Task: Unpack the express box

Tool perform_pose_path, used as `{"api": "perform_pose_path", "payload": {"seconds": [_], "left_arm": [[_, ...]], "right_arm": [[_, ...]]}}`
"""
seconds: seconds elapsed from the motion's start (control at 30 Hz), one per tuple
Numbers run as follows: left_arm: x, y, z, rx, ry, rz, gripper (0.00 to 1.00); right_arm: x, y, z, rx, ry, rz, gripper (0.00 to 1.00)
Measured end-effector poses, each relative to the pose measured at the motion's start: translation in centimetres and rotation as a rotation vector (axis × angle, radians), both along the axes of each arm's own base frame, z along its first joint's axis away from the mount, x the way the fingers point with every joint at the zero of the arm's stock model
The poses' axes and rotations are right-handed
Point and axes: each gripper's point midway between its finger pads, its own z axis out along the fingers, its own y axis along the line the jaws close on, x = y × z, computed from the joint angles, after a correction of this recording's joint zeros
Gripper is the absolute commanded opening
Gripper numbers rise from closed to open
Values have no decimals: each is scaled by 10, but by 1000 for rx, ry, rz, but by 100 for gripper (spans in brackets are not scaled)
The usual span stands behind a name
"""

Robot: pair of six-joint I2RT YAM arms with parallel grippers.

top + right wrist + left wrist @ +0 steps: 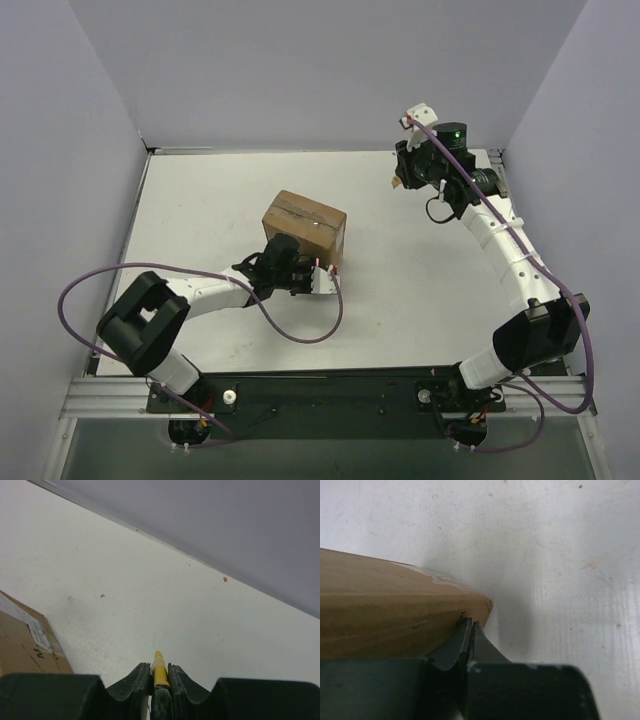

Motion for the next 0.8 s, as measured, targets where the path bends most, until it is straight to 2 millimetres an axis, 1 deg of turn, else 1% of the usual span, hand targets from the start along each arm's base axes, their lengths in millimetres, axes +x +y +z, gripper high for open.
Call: {"api": "perform_pose_path", "payload": {"seconds": [0.07, 0.13, 0.23, 0.27, 0.33, 0.43, 0.57, 0.67, 0.73, 0.8], "left_arm": [[7, -4, -4, 0, -22, 9, 0], [11, -8, -8, 0, -33, 14, 0], [15, -15, -12, 1, -32, 21, 0], [17, -16, -13, -1, -32, 25, 3], [18, -18, -12, -7, -25, 38, 4], [23, -21, -4, -22, -18, 70, 6], [43, -32, 18, -57, -53, 113, 7], [49, -39, 27, -72, -70, 104, 10], [45, -40, 25, -67, -55, 76, 15], [36, -38, 18, -46, -14, 45, 22]], "right_arm": [[0, -6, -8, 1, 16, -24, 0], [0, -12, -10, 14, 25, -48, 0], [-2, -20, -4, 40, 15, -76, 0], [-2, -23, 0, 52, 10, -82, 0], [-3, -27, 7, 87, 0, -91, 0], [-1, -39, 14, 148, -5, -118, 0], [3, -53, 12, 177, 9, -153, 0], [2, -50, 11, 186, 16, -133, 0], [1, -45, 12, 197, 20, -110, 0], [-1, -41, 12, 210, 26, -90, 0]]}}
